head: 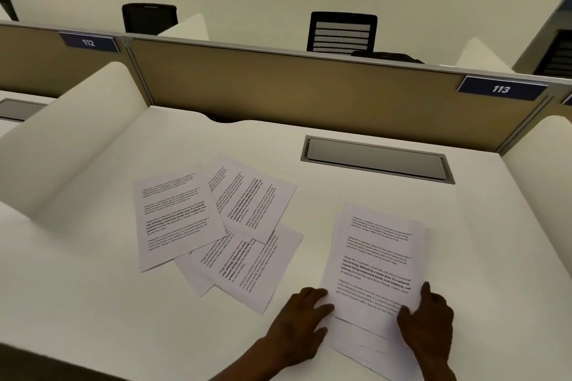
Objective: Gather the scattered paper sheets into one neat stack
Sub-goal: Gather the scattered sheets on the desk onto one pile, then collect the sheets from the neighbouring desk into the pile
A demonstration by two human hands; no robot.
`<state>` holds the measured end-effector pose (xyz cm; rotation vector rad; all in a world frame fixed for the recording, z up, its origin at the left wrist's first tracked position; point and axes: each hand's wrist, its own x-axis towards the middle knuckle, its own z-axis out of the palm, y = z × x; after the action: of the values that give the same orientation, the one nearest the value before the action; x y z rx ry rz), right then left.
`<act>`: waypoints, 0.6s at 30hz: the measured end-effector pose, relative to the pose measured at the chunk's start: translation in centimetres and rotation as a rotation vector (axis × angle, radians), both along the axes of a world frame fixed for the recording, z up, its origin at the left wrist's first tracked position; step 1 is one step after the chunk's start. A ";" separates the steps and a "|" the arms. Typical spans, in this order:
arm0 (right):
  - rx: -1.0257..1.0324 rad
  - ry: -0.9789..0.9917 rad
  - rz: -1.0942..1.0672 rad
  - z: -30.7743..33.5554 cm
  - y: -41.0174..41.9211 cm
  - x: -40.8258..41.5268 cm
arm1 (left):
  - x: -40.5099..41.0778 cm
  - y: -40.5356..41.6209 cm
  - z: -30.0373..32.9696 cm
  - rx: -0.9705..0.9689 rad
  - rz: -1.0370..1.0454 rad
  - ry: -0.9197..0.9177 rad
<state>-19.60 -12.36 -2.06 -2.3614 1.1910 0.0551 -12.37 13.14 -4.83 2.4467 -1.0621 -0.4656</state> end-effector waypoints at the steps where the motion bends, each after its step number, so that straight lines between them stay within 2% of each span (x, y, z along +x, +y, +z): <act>1: -0.017 0.024 -0.001 -0.1 -0.1 0.1 | 0.1 0.3 0.0 -0.036 0.003 0.018; 4: -0.046 0.015 -0.054 0.2 0.2 1.0 | 0.8 1.3 0.3 -0.163 0.107 0.037; 10: -0.067 -0.255 0.173 0.8 4.6 5.9 | 5.6 8.4 0.8 -0.380 0.728 -0.121; 14: -0.046 -0.301 0.431 1.0 7.1 8.6 | 9.1 11.9 1.2 -0.301 0.948 -0.134; 18: -0.103 -0.243 0.900 0.5 11.5 13.7 | 11.5 16.7 0.8 -0.079 1.041 -0.118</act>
<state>-5.91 -0.90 -1.59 -2.7008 -0.0376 0.0034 -0.88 29.84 -4.07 2.5591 0.2373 0.0691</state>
